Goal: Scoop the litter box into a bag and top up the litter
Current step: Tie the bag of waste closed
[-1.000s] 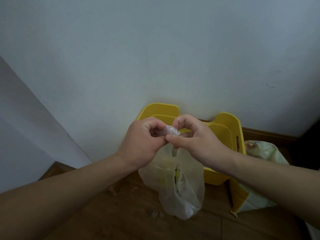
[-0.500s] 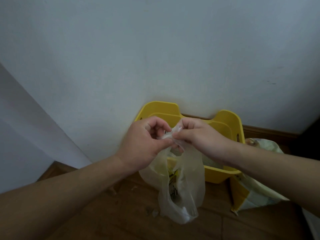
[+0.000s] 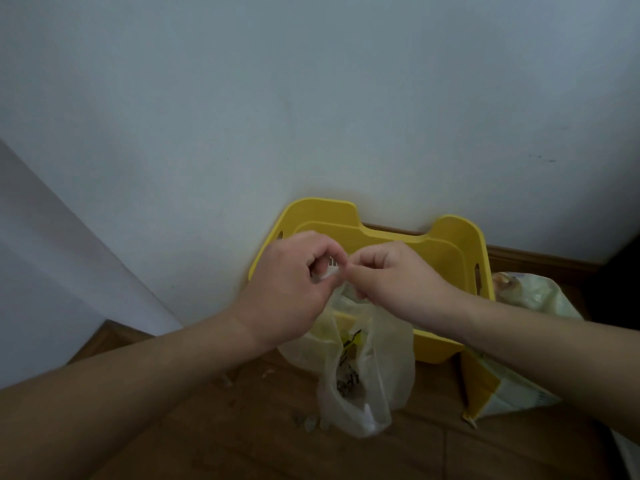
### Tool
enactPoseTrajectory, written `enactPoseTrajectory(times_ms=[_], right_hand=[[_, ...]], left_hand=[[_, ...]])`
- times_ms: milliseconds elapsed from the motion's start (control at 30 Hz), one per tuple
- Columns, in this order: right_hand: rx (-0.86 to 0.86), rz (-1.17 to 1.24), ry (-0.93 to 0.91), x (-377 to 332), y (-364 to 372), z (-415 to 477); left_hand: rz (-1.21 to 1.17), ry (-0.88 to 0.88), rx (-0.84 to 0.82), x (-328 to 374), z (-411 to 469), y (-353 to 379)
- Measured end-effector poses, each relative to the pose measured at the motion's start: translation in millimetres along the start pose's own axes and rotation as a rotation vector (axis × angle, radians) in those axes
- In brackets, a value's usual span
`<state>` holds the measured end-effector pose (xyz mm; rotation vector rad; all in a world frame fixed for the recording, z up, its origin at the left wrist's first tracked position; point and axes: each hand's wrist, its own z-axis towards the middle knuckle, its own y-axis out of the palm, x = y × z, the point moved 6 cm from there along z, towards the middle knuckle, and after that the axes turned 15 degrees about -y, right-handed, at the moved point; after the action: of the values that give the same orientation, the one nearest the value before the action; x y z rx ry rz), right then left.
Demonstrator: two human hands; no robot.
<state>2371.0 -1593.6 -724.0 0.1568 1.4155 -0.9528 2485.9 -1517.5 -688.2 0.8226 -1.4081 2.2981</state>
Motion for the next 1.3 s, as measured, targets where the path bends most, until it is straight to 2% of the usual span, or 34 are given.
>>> enactPoseTrajectory(times_ms=[133, 333, 467, 567, 667, 800, 900, 1100, 1300], right_hand=[[-0.094, -0.072, 0.038, 7, 2, -2], [-0.108, -0.099, 0.027, 0, -3, 1], [-0.111, -0.026, 0.079, 8, -3, -1], [-0.105, -0.058, 0.09, 14, 0, -6], [-0.045, -0.103, 0.064, 18, 1, -8], [0.153, -0.213, -0.035, 12, -12, -8], [0.204, -0.239, -0.045, 7, -17, -8], [0.041, 0.02, 0.139, 12, -1, -12], [0.028, 0.365, 0.197, 14, 9, -11]], left_hand=[[0.04, -0.038, -0.017, -9, 1, 4], [0.021, -0.122, -0.094, -16, 1, 10], [-0.033, -0.265, -0.224, -24, 2, 19], [-0.033, -0.406, -0.38, -33, 2, 30], [-0.087, -0.502, -0.487, -37, 0, 35], [-0.178, -0.541, -0.552, -35, -5, 34], [-0.249, -0.538, -0.552, -35, -8, 32], [-0.283, -0.528, -0.429, -36, -3, 30], [-0.328, -0.49, -0.324, -36, -3, 30]])
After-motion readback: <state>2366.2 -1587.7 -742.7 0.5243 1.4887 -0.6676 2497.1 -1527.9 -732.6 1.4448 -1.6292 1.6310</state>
